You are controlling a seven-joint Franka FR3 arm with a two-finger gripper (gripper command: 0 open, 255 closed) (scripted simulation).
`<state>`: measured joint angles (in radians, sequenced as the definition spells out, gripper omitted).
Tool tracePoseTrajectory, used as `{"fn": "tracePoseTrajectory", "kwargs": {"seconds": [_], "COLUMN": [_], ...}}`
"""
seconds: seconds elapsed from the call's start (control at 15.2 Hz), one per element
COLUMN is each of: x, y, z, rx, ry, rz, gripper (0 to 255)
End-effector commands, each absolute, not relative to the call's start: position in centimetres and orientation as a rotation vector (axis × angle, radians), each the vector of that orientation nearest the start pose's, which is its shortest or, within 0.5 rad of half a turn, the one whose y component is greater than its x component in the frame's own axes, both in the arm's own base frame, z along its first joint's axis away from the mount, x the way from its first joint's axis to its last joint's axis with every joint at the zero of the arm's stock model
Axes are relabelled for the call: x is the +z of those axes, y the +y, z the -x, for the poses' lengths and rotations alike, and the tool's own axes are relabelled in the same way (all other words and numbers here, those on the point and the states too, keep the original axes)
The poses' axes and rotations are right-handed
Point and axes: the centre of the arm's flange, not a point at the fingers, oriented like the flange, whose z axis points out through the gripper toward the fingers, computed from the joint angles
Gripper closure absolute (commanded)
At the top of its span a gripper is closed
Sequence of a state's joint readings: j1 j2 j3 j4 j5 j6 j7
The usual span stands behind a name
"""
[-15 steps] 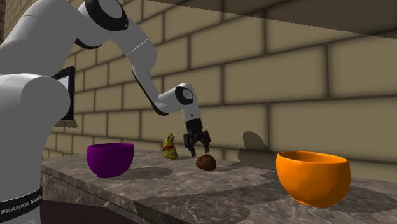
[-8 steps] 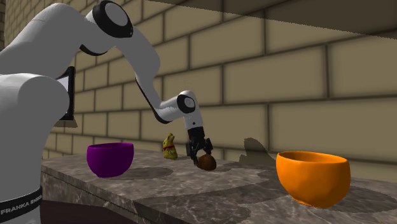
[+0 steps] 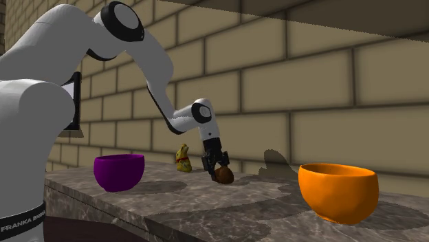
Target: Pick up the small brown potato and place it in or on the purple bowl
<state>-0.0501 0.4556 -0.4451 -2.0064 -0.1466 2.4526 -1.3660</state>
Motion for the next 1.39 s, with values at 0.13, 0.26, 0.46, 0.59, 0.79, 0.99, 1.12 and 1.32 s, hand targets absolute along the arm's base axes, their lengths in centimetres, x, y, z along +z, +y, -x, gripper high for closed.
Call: {"fn": "tracePoseTrajectory", "kwargs": {"seconds": [0.13,0.26,0.46,0.59,0.79,0.99,1.12,1.32], "x": [25.1,25.1,25.1,25.6,27.2,28.8,29.8,31.4], "y": [-28.2,-28.2,-28.2,-28.2,-28.2,-28.2,-28.2,-28.2], "z": [-54.0,-54.0,-54.0,-54.0,-54.0,-54.0,-54.0,-54.0], "rx": [0.357,0.357,0.357,0.357,0.357,0.357,0.357,0.357], "ry": [-1.626,-1.626,-1.626,-1.626,-1.626,-1.626,-1.626,-1.626], "rz": [2.885,2.885,2.885,2.885,2.885,2.885,2.885,2.885], "gripper": [255,255,255,255,255,255,255,255]}}
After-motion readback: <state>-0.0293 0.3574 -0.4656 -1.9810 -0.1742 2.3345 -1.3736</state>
